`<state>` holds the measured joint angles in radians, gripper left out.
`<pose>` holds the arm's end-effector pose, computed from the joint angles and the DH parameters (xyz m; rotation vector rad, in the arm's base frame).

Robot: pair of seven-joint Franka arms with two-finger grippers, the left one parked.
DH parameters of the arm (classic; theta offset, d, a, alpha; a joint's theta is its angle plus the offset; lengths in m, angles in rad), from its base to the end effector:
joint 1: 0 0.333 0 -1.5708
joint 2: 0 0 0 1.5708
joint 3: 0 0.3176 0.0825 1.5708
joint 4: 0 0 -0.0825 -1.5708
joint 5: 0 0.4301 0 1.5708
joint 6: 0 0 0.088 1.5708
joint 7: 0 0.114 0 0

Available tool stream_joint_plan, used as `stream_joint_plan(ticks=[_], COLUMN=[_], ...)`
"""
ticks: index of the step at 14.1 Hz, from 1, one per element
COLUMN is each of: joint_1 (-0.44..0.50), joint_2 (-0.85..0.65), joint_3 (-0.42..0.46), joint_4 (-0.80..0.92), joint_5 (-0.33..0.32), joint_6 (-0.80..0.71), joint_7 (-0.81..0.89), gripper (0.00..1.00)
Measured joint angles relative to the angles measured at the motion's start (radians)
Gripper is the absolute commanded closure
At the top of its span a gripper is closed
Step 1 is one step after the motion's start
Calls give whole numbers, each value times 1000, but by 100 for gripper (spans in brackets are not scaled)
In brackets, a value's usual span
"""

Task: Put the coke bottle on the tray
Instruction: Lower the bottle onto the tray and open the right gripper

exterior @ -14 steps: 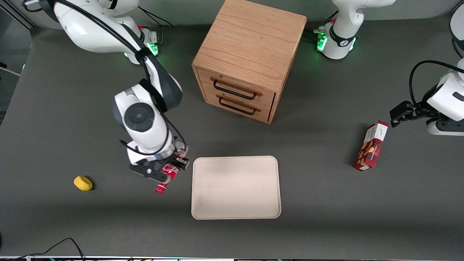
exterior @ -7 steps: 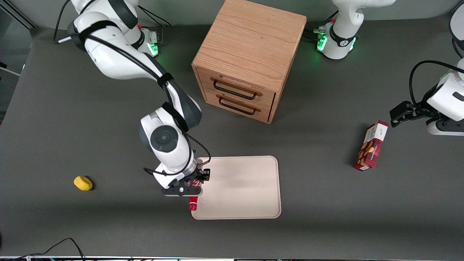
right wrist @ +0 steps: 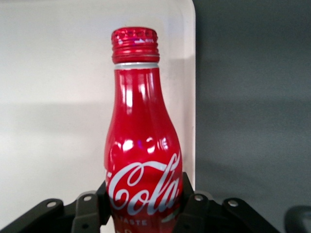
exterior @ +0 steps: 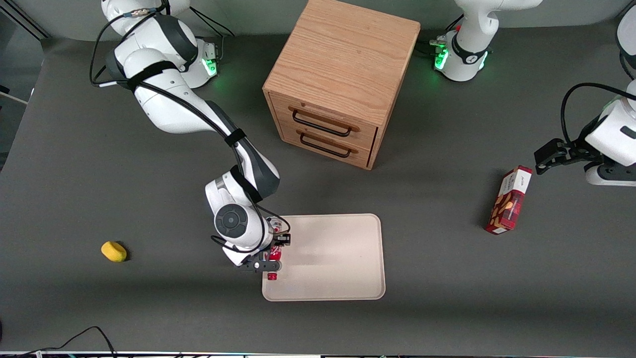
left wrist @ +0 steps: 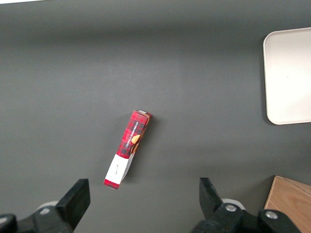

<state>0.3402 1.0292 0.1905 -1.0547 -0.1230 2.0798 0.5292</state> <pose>0.7335 0.3646 0.1803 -3.0880 0.0474 0.0278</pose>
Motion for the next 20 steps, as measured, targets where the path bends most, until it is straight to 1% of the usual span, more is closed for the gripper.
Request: stream_joint_plan(ticks=[2,4,11,12,13,15,16,17,18,19,20], joint_1=[3,4,15,16,17,17,17,17,17,17,18], joint_2=[1,10,46,47,47,47,47,47,47,47,49], joint_3=[-16,-24,-26,-26,-28,-31,-32,-33,-34,-35,-37], joint_4=[0,0,4,4,4,4,4,4,4,4,4], joint_5=[3,4,4,4,5,7,7,7,8,8,8], joint_6=[6,44,102,104,106,112,114,115,116,118,122], joint_7=[-16,-28,-33,-33,-33,-33,-33,-33,-33,-33,-34], gripper=[100,100,100,93,87,70,67,56,31,0,0])
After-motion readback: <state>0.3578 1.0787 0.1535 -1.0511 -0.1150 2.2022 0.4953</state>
